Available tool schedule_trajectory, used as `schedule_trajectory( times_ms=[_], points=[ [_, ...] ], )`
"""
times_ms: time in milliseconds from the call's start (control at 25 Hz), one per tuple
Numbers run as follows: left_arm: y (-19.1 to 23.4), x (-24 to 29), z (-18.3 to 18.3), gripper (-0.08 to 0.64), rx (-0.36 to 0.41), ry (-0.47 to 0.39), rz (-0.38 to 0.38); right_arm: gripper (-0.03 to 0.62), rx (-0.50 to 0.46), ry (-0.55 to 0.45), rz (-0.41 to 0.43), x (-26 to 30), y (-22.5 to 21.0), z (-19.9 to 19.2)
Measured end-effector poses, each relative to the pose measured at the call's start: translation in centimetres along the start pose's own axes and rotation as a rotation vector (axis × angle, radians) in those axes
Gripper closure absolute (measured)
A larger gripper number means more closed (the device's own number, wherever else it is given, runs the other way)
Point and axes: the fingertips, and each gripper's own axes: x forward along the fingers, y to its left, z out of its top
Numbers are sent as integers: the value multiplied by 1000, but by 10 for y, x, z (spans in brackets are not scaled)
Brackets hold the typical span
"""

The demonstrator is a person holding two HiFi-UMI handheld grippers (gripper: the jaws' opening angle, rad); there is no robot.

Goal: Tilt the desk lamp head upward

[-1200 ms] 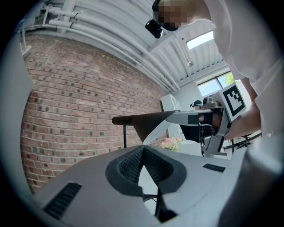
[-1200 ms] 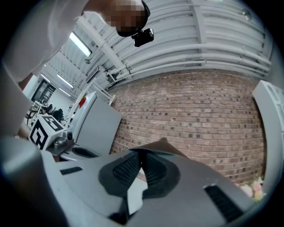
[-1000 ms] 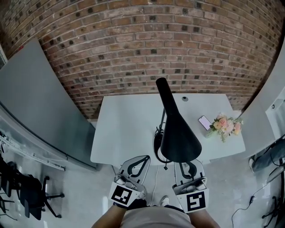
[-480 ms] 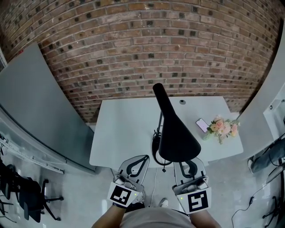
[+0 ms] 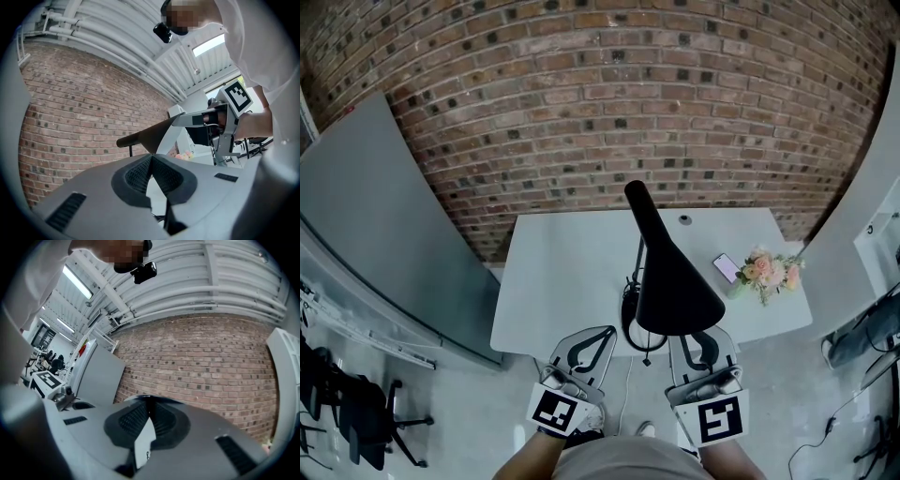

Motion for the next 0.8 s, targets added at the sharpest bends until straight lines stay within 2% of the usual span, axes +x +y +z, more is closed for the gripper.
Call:
schedule_trajectory(
  times_ms=[800],
  points=[
    [3,-12,6,554,-20,-20,13,575,-10,-4,9,0,12,11]
  ],
)
